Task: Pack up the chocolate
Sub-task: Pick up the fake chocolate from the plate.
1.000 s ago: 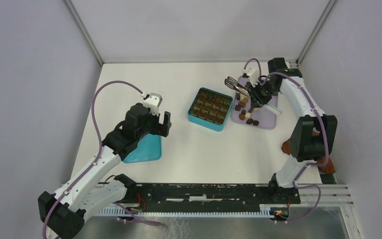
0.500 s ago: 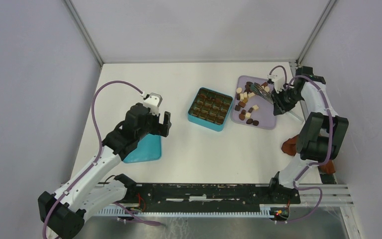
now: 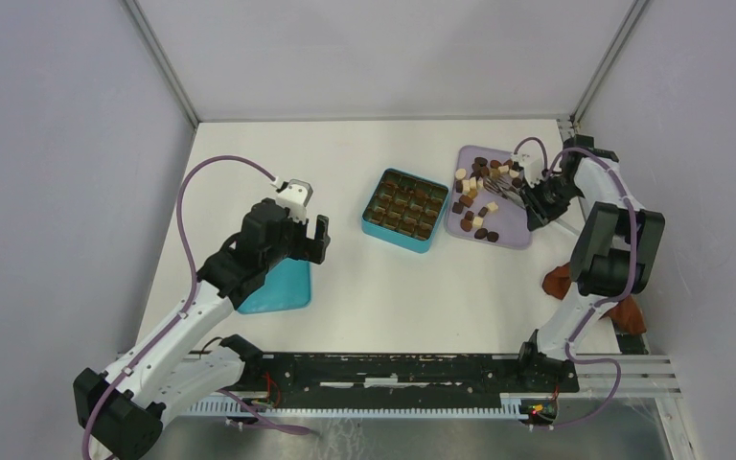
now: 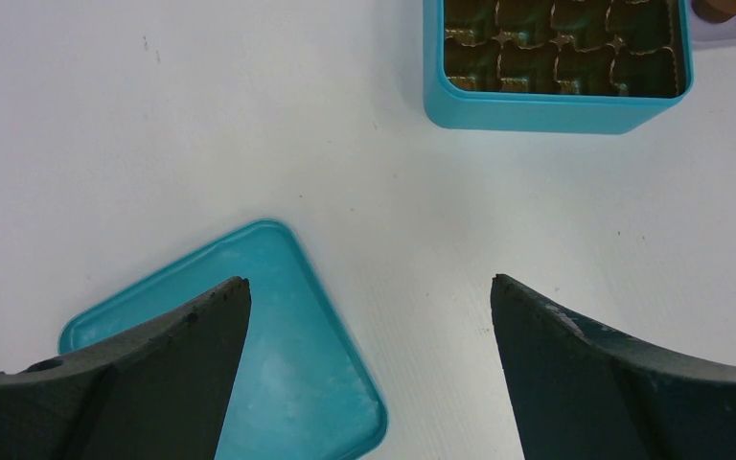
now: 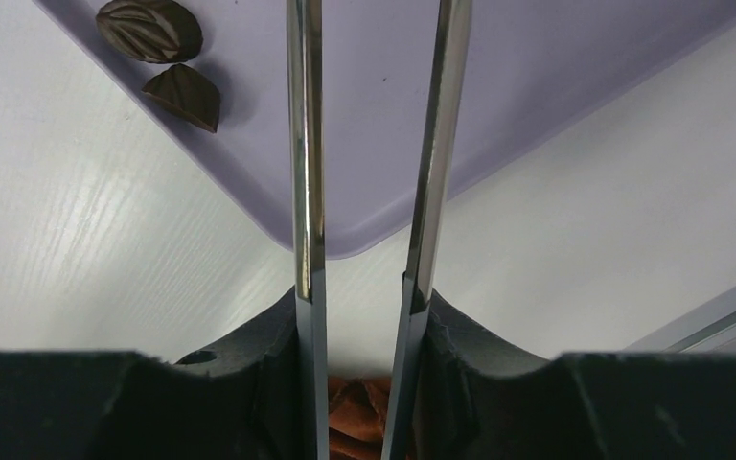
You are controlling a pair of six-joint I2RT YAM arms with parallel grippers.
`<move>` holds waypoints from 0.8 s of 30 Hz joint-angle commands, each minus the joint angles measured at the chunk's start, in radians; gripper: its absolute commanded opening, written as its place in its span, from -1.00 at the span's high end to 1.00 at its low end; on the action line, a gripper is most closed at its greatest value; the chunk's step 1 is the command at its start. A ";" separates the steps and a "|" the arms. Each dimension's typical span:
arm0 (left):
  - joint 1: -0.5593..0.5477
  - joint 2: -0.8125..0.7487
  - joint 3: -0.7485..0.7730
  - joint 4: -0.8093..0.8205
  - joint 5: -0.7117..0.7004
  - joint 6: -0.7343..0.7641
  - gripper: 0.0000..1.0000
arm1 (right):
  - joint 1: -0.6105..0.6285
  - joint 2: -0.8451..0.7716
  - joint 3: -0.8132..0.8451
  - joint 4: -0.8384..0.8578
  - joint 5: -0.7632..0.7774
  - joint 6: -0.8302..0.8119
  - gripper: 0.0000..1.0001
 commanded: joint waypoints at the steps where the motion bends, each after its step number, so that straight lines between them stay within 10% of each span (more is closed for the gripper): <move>1: 0.006 -0.011 0.000 0.031 0.006 0.030 -1.00 | -0.004 0.014 0.015 0.029 0.028 -0.005 0.19; 24: 0.009 -0.005 0.000 0.031 0.004 0.030 -0.99 | 0.013 0.139 0.134 0.019 0.068 0.020 0.06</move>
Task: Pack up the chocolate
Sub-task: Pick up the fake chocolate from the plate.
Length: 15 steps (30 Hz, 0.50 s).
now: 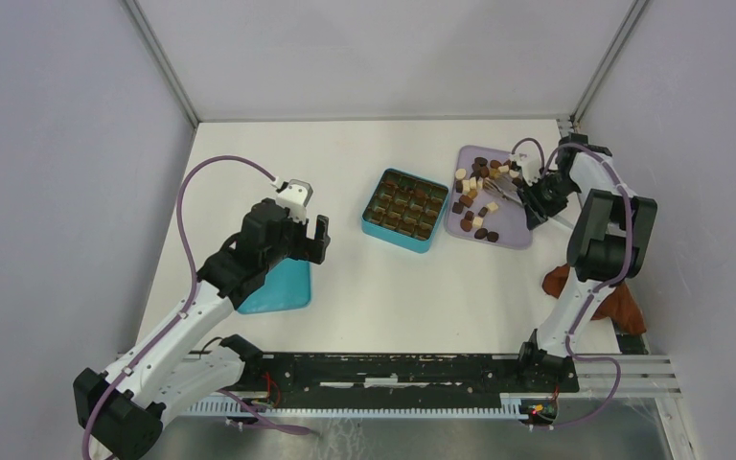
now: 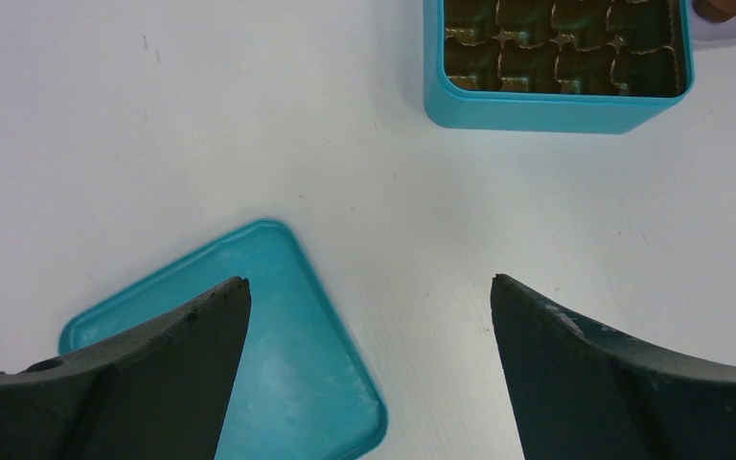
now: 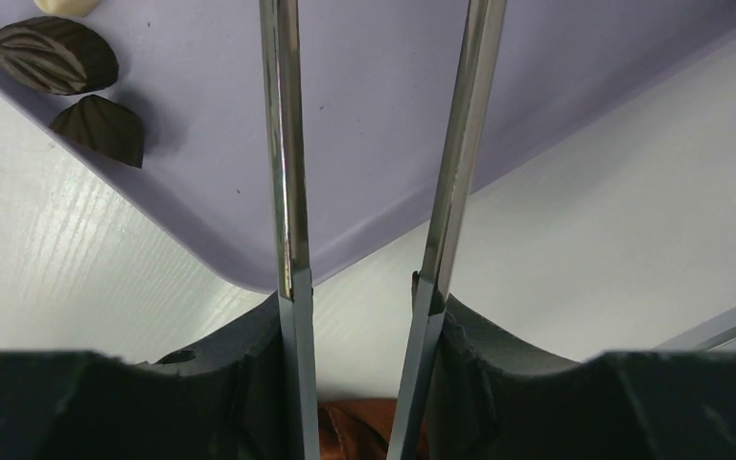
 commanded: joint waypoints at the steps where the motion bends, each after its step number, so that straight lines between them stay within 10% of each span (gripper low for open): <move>1: 0.008 -0.005 0.001 0.031 0.004 0.031 -1.00 | 0.012 0.020 0.064 0.006 0.016 0.015 0.06; 15: 0.009 -0.002 0.001 0.031 0.005 0.031 -1.00 | 0.056 0.063 0.120 -0.011 0.023 0.031 0.03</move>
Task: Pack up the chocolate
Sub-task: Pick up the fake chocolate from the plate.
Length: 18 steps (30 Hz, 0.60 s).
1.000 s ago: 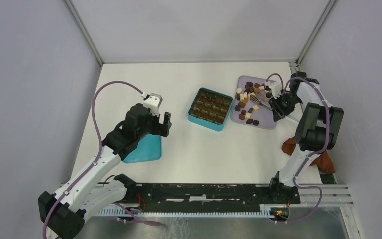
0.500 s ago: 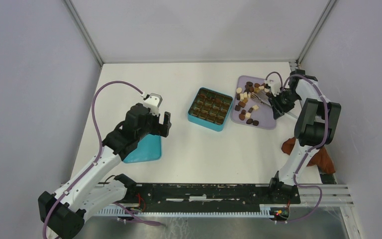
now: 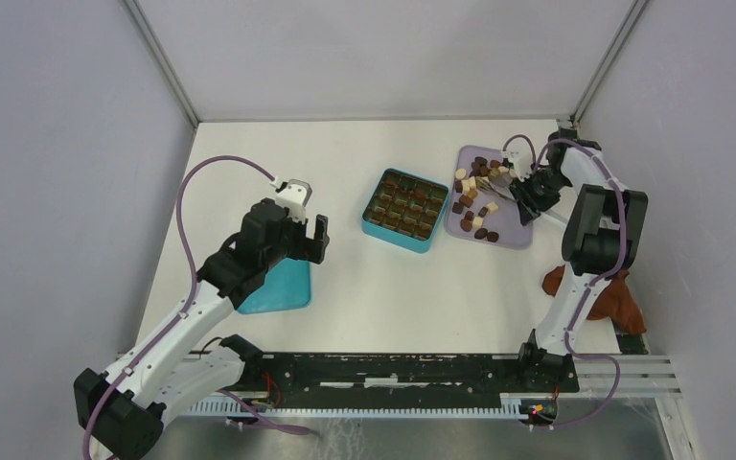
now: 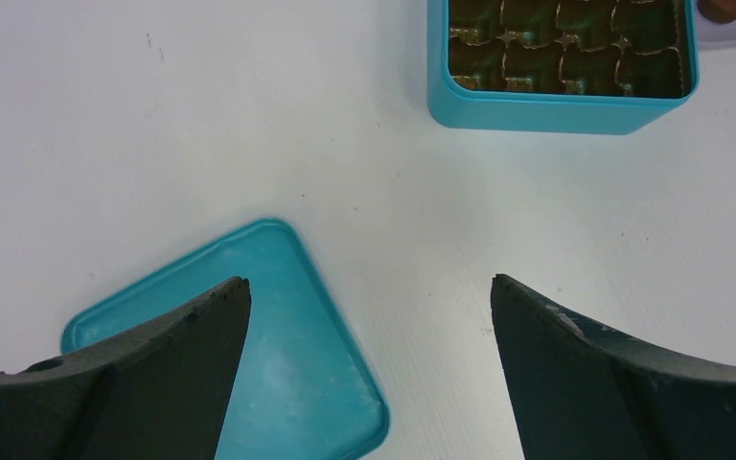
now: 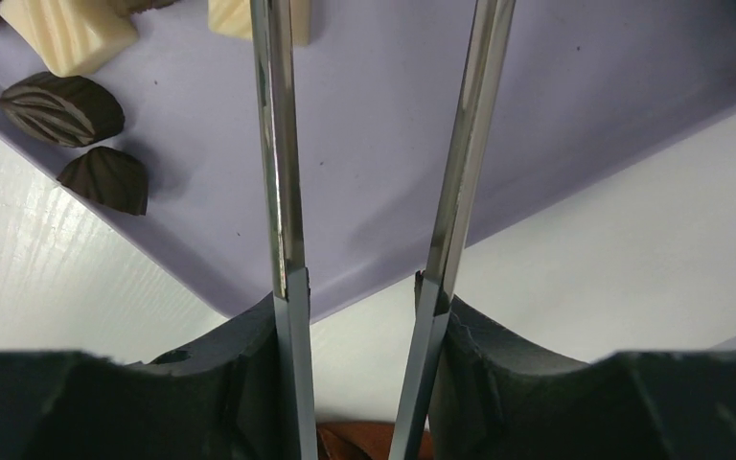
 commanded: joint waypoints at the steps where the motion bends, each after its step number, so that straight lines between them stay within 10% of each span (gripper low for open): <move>1: 0.007 -0.002 0.002 0.031 0.005 0.030 -0.99 | 0.016 0.004 0.055 -0.005 0.004 0.018 0.02; 18: 0.008 -0.007 0.002 0.031 0.006 0.030 -0.99 | 0.056 0.024 0.070 0.007 0.049 0.044 0.02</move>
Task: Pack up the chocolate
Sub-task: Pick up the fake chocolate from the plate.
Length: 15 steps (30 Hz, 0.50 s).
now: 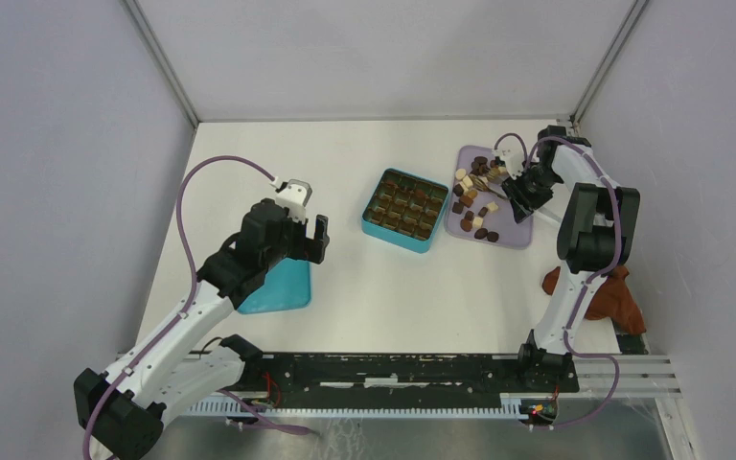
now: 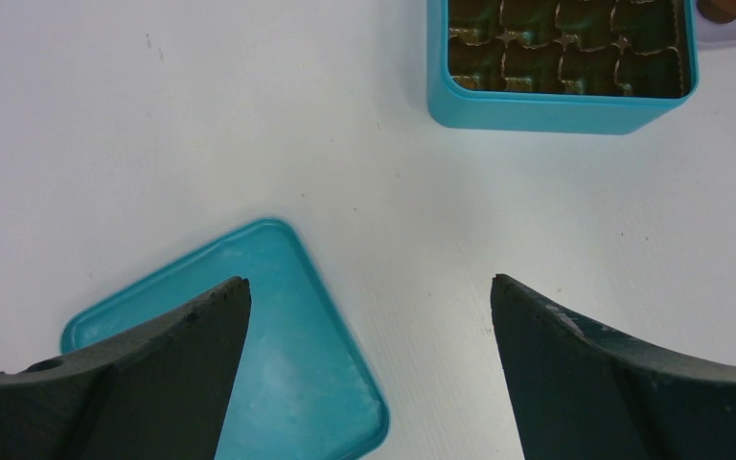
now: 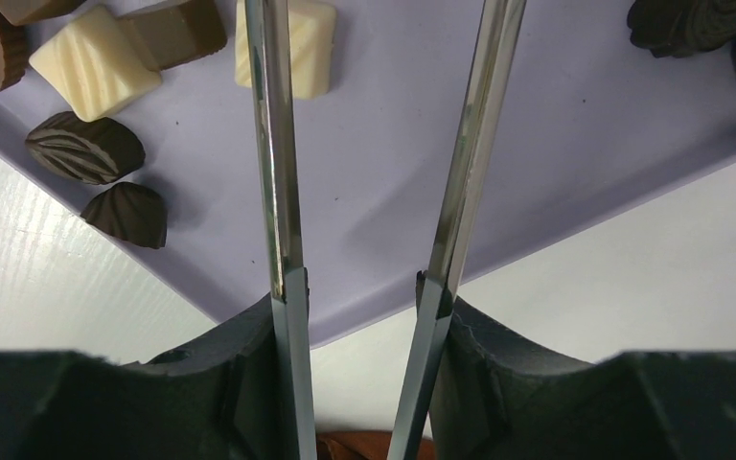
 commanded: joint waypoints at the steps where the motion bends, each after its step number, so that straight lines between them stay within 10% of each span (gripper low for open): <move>1: 0.005 -0.007 0.002 0.031 0.006 0.030 -0.99 | 0.006 -0.001 0.034 0.006 0.028 0.009 0.03; 15: 0.005 -0.013 0.000 0.030 0.005 0.028 -1.00 | 0.000 -0.029 0.015 0.008 0.046 0.003 0.35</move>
